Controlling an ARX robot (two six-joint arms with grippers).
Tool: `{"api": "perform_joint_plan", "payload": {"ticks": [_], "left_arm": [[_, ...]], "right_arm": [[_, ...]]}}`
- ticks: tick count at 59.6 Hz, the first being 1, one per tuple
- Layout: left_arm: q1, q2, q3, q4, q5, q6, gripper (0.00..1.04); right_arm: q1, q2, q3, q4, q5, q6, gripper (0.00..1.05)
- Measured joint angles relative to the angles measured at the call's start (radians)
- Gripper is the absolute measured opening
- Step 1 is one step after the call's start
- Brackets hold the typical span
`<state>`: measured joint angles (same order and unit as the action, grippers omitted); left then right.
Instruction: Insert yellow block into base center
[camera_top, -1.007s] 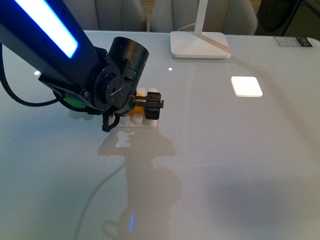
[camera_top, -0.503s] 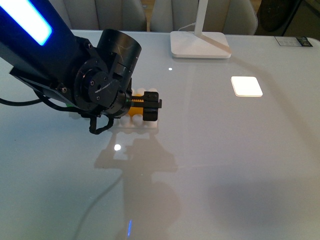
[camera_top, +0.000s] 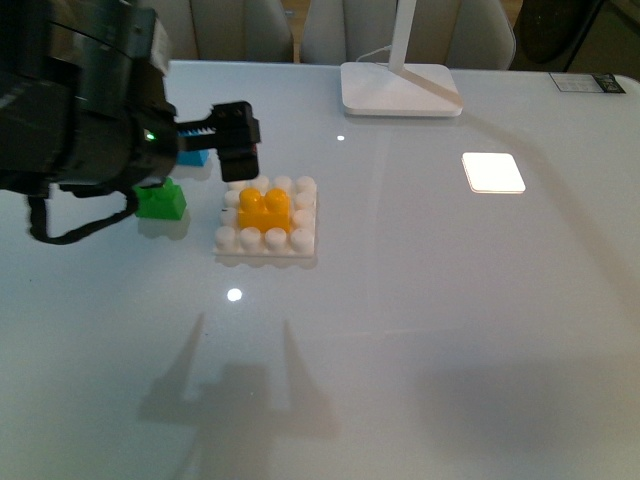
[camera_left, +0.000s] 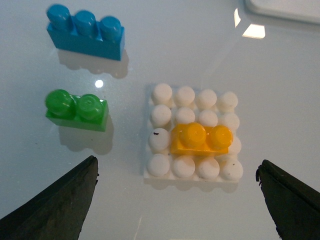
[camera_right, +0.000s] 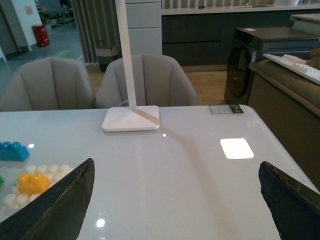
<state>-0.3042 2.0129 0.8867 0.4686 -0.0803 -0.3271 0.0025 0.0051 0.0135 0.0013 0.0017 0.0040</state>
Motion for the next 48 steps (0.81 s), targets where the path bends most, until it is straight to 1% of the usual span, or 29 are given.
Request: {"api": "perform_joint_plan", "payload": {"ticks": [11,14,15,16,17,18,19,23,25,27,28,30,32,34,37,38,46,48], "left_arm": [[0.053,-0.226,-0.219,0.089,0.048,-0.003,0.97],[0.057,-0.249,-0.242,0.094,0.045,-0.002,0.97],[0.057,-0.247,-0.261,0.145,0.026,0.015,0.95],[0.057,-0.245,-0.266,0.164,0.006,0.021,0.93],[0.057,-0.232,-0.288,0.245,-0.027,0.052,0.90],[0.057,-0.226,-0.299,0.283,-0.027,0.052,0.88],[0.058,-0.215,-0.319,0.346,-0.064,0.075,0.85],[0.071,-0.193,-0.405,0.539,-0.112,0.167,0.74],[0.081,-0.194,-0.443,0.612,-0.116,0.198,0.69],[0.097,-0.213,-0.489,0.712,-0.114,0.238,0.60],[0.101,-0.221,-0.501,0.738,-0.112,0.245,0.59],[0.114,-0.263,-0.549,0.835,-0.101,0.265,0.51],[0.122,-0.303,-0.578,0.881,-0.094,0.277,0.46],[0.131,-0.344,-0.601,0.896,-0.086,0.286,0.41],[0.146,-0.411,-0.640,0.893,-0.072,0.299,0.30],[0.149,-0.420,-0.647,0.890,-0.070,0.301,0.28],[0.180,-0.536,-0.729,0.827,-0.039,0.309,0.03],[0.185,-0.565,-0.742,0.811,-0.032,0.311,0.03]], "right_arm": [[0.000,0.000,0.000,0.000,0.000,0.000,0.96],[0.000,0.000,0.000,0.000,0.001,0.000,0.96],[0.000,0.000,0.000,0.000,0.000,0.000,0.96],[0.000,0.000,0.000,0.000,0.000,0.000,0.96],[0.000,0.000,0.000,0.000,0.000,0.000,0.96],[0.000,0.000,0.000,0.000,0.000,0.000,0.96],[0.000,0.000,0.000,0.000,0.000,0.000,0.96],[0.000,0.000,0.000,0.000,0.000,0.000,0.96],[0.000,0.000,0.000,0.000,0.000,0.000,0.96],[0.000,0.000,0.000,0.000,0.000,0.000,0.96],[0.000,0.000,0.000,0.000,0.000,0.000,0.96],[0.000,-0.001,0.000,0.000,0.000,0.000,0.96],[0.000,-0.001,0.000,0.000,0.000,0.000,0.96],[0.000,-0.001,0.000,0.000,0.000,0.000,0.96],[0.000,-0.001,0.000,0.000,0.000,0.000,0.96],[0.000,-0.001,0.000,0.000,0.000,0.000,0.96],[0.000,-0.001,0.000,0.000,0.000,0.000,0.96],[0.000,-0.001,0.000,0.000,0.000,0.000,0.96]]}}
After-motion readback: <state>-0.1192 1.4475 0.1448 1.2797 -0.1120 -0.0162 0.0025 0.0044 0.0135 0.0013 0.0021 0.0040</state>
